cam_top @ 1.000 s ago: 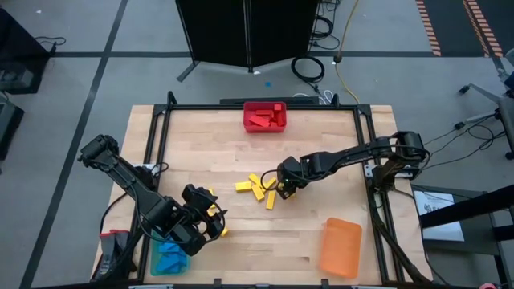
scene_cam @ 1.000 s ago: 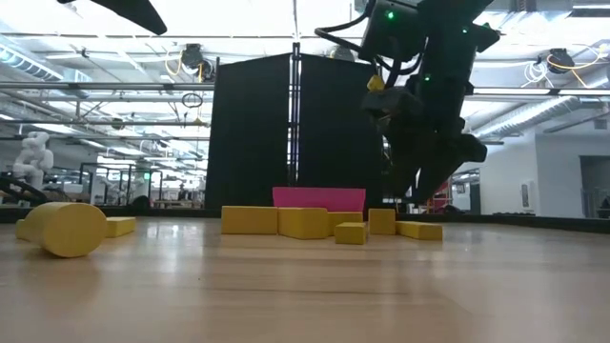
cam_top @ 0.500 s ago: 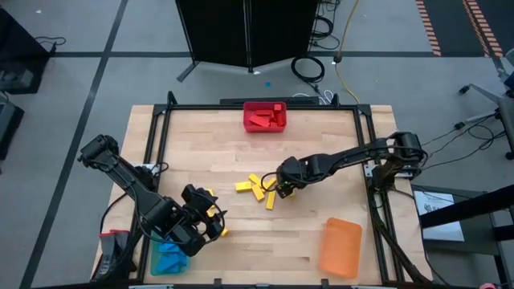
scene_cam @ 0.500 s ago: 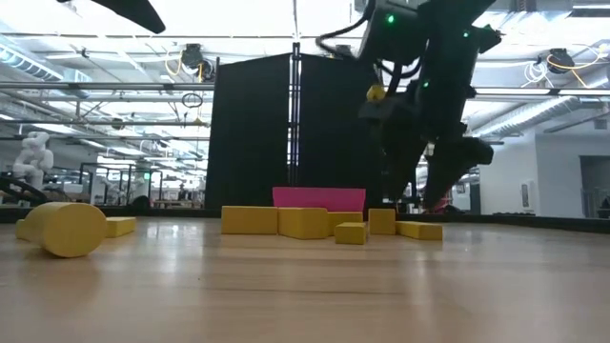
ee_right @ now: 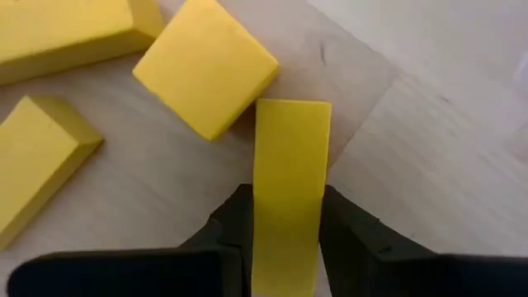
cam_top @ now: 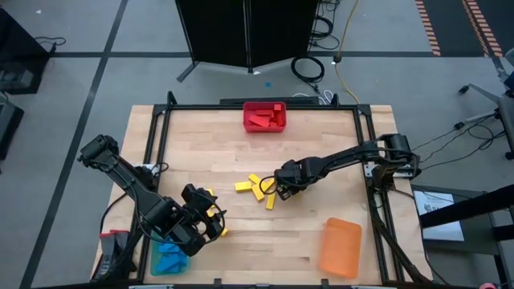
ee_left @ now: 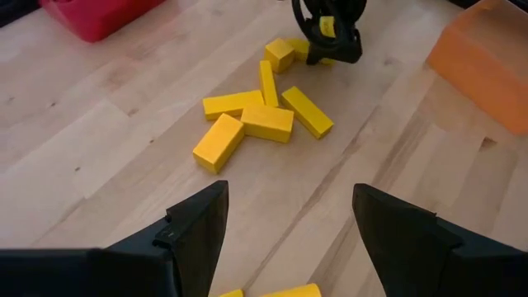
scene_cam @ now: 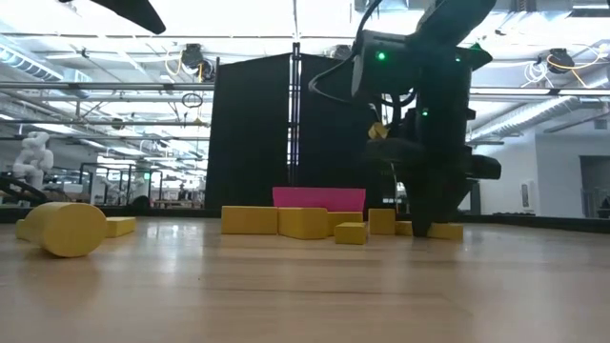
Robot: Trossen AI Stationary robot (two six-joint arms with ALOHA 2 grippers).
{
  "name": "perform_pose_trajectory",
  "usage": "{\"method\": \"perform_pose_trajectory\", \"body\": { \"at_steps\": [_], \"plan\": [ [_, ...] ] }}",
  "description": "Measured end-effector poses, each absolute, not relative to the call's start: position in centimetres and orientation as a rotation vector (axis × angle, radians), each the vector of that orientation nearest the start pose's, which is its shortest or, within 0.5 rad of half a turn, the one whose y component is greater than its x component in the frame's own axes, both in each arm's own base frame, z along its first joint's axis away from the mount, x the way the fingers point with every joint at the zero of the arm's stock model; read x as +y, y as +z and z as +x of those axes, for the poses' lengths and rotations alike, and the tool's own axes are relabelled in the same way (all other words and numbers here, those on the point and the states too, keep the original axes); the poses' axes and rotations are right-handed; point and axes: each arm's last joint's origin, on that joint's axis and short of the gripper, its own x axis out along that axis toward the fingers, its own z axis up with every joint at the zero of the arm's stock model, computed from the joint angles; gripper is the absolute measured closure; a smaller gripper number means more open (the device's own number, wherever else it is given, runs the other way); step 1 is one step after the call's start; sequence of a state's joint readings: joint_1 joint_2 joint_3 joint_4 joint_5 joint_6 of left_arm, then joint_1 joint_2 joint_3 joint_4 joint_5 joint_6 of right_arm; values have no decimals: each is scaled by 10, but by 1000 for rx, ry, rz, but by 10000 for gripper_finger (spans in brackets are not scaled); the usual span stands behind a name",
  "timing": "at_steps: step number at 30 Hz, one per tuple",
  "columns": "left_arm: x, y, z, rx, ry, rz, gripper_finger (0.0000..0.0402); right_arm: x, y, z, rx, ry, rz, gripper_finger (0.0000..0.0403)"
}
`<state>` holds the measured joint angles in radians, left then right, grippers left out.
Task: Sort blocks
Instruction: Put the yellow block into the orange bin
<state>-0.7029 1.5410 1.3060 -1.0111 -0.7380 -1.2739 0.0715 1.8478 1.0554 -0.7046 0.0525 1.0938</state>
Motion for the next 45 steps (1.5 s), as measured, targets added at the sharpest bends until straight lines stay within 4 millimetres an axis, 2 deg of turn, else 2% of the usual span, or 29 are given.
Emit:
{"method": "perform_pose_trajectory", "body": {
  "at_steps": [6,9,11,15,19,22,27,31,36,41,45],
  "plan": [
    [-174,284,236,720,565,-354,137,21,130,313,1353,-738,749,319],
    [-174,284,236,719,566,-355,137,27,145,313,1382,-675,710,319],
    [-174,284,236,720,565,-354,137,34,161,308,1425,-643,694,319],
    [-174,284,236,718,568,-350,137,44,205,302,1339,-575,667,319],
    [-174,284,236,718,568,-349,137,80,241,282,1276,-501,669,319],
    [-174,284,235,721,570,-345,137,107,256,253,1300,-538,658,319],
    [-173,283,234,732,577,-328,137,155,262,210,1347,-597,704,319],
    [-173,283,234,732,578,-328,137,181,258,193,1345,-633,749,319],
    [-172,284,234,723,583,-324,137,203,251,174,1356,-676,766,319],
    [-172,284,234,711,588,-319,137,218,230,165,1401,-688,763,319],
    [-172,284,235,709,589,-319,137,224,211,165,1433,-682,731,319]
  ]
}}
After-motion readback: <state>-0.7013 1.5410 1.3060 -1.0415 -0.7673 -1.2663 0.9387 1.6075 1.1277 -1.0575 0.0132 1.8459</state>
